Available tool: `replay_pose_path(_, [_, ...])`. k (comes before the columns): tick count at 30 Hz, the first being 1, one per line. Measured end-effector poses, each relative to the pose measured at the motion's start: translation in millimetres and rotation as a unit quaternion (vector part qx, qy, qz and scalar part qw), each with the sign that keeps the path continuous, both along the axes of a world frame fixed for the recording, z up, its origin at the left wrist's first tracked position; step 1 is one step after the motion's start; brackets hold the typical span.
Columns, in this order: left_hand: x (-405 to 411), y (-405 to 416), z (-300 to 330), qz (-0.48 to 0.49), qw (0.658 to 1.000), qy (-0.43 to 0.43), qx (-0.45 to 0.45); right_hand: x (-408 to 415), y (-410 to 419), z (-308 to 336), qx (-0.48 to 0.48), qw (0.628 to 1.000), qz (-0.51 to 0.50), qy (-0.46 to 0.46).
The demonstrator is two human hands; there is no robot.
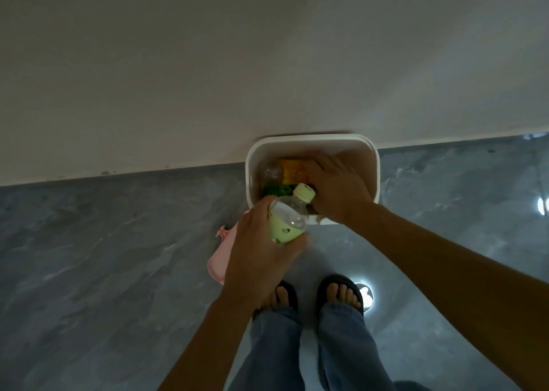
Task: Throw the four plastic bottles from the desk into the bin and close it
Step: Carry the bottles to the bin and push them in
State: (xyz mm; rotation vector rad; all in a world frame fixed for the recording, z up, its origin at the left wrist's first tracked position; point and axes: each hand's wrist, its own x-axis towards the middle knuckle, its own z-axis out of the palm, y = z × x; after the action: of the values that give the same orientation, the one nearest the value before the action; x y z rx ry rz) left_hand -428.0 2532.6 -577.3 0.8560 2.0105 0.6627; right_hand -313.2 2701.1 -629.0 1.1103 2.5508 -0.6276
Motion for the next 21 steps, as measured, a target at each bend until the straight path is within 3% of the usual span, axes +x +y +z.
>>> replay_pose_path(5, [-11.2, 28.1, 13.5, -0.038, 0.999, 0.023, 0.011, 56.2, -36.1, 28.5, 0.013, 0.999, -0.011, 0.043])
replay_pose_path(8, [-20.0, 55.8, 6.4, -0.125, 0.990, 0.069, -0.013, 75.2, -48.8, 33.8, 0.000, 0.999, 0.023, 0.049])
replay_pose_path(15, [-14.1, 100.3, -37.8, -0.325, 0.921, 0.200, -0.078, 84.6, -50.8, 8.0, 0.042, 0.992, 0.092, 0.074])
replay_pose_path(21, [-6.9, 102.8, -63.9, -0.336, 0.916, 0.202, -0.084, 90.6, -42.5, -1.6, 0.051, 0.986, 0.132, 0.093])
